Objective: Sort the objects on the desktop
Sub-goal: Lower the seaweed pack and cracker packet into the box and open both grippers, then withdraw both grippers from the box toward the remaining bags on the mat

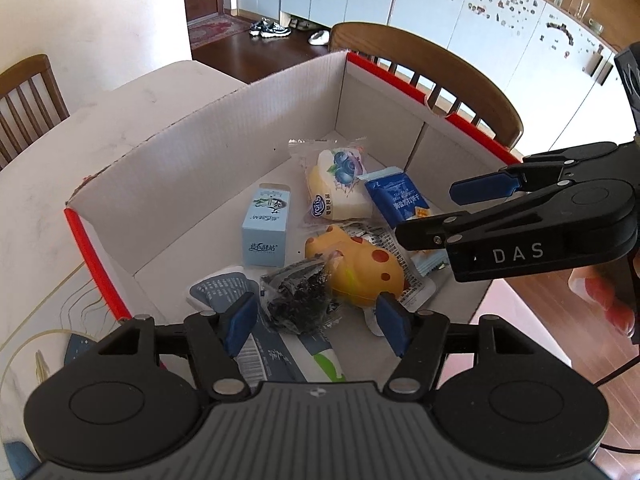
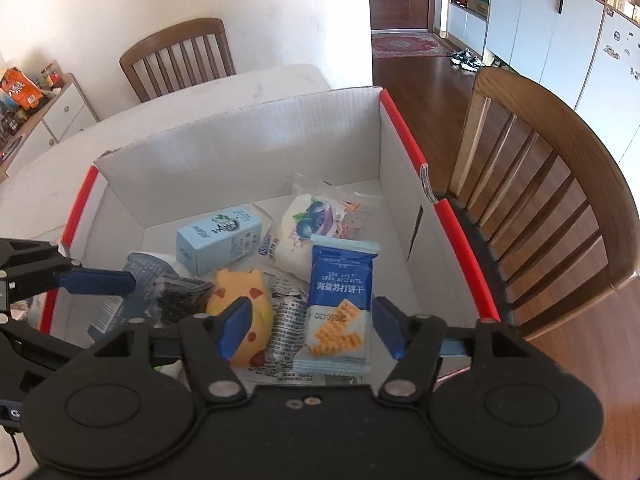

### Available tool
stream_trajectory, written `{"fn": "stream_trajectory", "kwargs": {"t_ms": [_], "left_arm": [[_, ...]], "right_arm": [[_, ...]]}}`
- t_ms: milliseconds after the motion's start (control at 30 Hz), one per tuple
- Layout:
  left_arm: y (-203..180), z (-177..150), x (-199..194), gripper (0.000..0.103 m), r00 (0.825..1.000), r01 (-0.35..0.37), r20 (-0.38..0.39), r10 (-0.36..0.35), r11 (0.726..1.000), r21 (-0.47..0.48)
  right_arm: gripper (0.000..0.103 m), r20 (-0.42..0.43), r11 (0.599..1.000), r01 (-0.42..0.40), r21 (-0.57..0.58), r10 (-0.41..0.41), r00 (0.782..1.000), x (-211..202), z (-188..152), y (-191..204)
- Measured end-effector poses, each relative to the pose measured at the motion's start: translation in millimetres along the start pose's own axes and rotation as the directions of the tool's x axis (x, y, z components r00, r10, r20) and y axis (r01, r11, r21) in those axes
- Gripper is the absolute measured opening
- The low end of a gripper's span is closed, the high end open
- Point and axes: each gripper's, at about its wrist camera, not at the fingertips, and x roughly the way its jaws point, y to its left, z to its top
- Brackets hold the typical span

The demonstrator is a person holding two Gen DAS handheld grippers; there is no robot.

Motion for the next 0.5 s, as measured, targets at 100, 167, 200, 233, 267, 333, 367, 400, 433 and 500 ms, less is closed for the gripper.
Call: {"fn": "stream_trajectory", "kwargs": {"t_ms": [100,167,200,233,267,333,367,400,433,500], "left_arm": [[0,-3,-5,0.065,1.000,-0.006,0.016,0.006,1.000,-0.008],[0,-6,-8,0.065,1.000,-0.003,0.023,0.004,1.000,-0.014],[1,-7,-10,0.068,1.000,-0.002,0.028,0.002,1.000,-0.021],[1,-9,-12,0.069,0.999,0.002,0.035,-0.001,1.000,-0.031],[2,-11,-14,0.069,0.999,0.007,0.041,-0.005,0.999,-0.040],[3,-15,-20,0.069,0.998,0.021,0.058,-0.018,0.998,-0.057],[3,-17,-23,0.070,0.998,0.026,0.065,-0.022,0.998,-0.060],[3,-19,-25,0.071,0.997,0.028,0.072,-0.023,0.998,-0.062],[4,-21,-29,0.072,0.996,0.025,0.081,-0.020,0.998,-0.063],[4,-26,-34,0.075,0.995,0.020,0.097,-0.014,0.998,-0.059]], "right_arm": [[0.072,0.013,1.000,-0.004,-0.006,0.004,1.000,-4,-1,2],[0.073,0.015,1.000,-0.015,0.000,0.015,1.000,-6,-1,3],[0.074,0.018,1.000,-0.018,0.003,0.018,1.000,-7,-2,3],[0.074,0.023,1.000,-0.025,0.004,0.025,0.999,-9,-2,4],[0.076,0.029,1.000,-0.030,0.004,0.030,0.999,-12,-2,5],[0.078,0.044,0.999,-0.036,0.000,0.036,0.998,-16,-3,8],[0.080,0.054,0.999,-0.037,-0.005,0.037,0.998,-20,-4,11],[0.082,0.065,0.999,-0.034,-0.010,0.035,0.997,-23,-5,13],[0.083,0.073,0.999,-0.032,-0.015,0.033,0.997,-26,-6,16],[0.083,0.087,0.999,-0.029,-0.023,0.031,0.996,-32,-8,21]]}}
